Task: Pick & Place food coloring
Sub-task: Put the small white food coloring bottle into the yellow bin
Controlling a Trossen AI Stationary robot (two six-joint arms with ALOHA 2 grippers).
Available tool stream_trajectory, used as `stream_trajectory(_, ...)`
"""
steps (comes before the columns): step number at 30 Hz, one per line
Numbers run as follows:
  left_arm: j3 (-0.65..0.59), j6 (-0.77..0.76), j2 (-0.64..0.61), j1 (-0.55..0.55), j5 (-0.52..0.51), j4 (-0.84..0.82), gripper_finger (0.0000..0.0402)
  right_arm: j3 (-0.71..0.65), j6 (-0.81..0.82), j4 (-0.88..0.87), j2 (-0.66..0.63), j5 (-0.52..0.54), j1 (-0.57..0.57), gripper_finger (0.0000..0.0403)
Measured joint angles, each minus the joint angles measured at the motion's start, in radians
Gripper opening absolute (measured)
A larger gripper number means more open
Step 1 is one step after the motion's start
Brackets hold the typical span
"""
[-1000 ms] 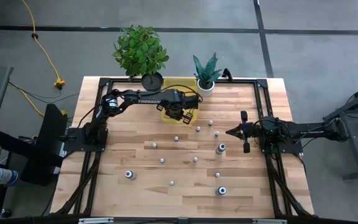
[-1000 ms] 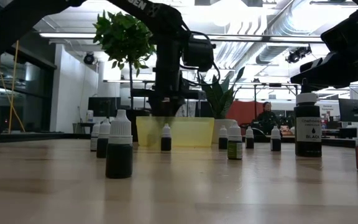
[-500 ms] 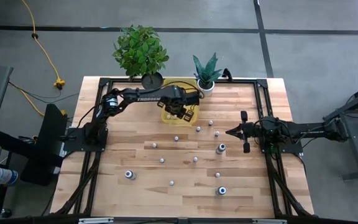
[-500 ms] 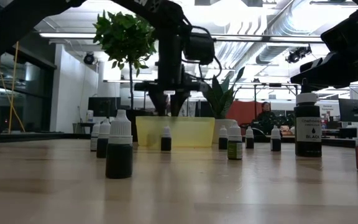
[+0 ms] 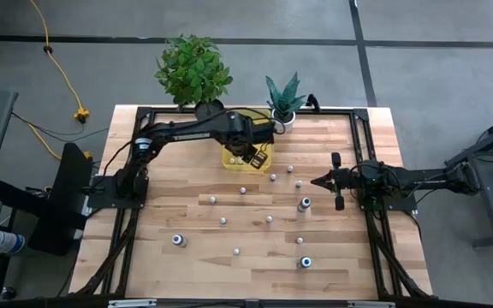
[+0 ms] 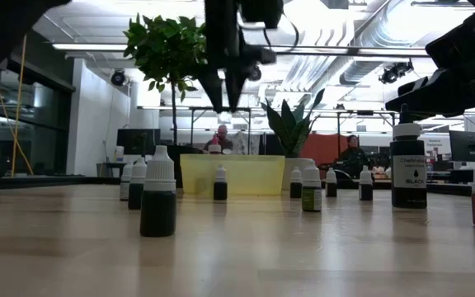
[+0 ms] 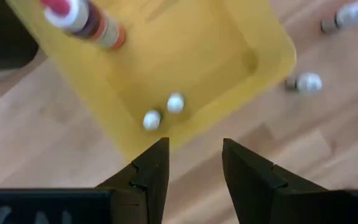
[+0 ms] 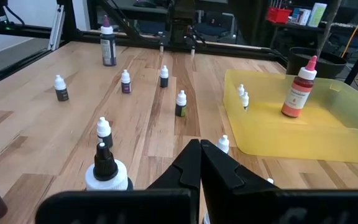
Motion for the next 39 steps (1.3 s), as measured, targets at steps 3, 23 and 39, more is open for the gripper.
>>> stream_trajectory(3,-0.017,-0.001,-0.043,-0.033,-0.01,-0.04,0.014,0.0,0.0,0.0,0.0,0.0,0.0,0.0)
stream_trajectory(23,-0.709,-0.159,-0.455,-0.204,0.121,0.201,0.014,0.0,0.0,0.0,0.0,0.0,0.0,0.0)
stream_trajectory(39,-0.928,-0.178,-0.485,-0.315,0.146,0.471,0.014,0.0,0.0,0.0,0.0,0.0,0.0,0.0)
